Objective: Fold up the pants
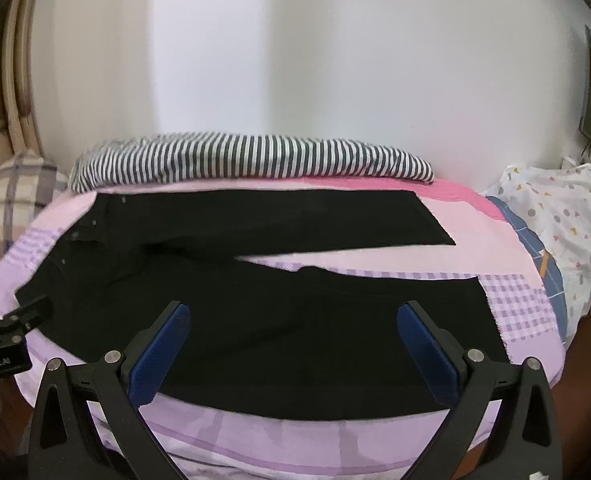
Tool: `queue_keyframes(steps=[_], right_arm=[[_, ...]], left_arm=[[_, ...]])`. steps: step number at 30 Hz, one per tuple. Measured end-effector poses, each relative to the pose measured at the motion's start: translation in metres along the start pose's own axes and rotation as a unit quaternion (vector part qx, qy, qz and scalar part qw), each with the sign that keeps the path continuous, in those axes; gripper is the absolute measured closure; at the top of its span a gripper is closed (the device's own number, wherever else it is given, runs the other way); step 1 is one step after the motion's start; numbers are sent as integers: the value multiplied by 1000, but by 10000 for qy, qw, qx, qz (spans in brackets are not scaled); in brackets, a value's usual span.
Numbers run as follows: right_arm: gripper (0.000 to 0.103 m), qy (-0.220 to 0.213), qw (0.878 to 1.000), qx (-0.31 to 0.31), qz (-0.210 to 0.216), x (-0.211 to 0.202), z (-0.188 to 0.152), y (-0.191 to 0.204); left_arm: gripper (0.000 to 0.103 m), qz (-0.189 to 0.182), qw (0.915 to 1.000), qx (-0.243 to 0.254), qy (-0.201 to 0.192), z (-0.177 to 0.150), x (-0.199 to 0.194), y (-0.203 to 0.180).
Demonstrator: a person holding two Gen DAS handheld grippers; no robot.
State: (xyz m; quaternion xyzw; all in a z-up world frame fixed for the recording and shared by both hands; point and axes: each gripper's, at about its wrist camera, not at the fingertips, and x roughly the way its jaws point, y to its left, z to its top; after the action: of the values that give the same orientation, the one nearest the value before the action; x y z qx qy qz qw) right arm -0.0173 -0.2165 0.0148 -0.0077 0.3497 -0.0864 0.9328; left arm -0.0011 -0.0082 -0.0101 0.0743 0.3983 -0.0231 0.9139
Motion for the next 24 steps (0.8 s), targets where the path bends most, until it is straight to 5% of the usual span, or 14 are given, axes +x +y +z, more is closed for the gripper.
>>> queue_keyframes(steps=[24], right_arm=[[1, 198, 9997, 53, 112, 12, 0, 4]], left_arm=[[2, -172, 9995, -5, 251, -7, 21, 5]])
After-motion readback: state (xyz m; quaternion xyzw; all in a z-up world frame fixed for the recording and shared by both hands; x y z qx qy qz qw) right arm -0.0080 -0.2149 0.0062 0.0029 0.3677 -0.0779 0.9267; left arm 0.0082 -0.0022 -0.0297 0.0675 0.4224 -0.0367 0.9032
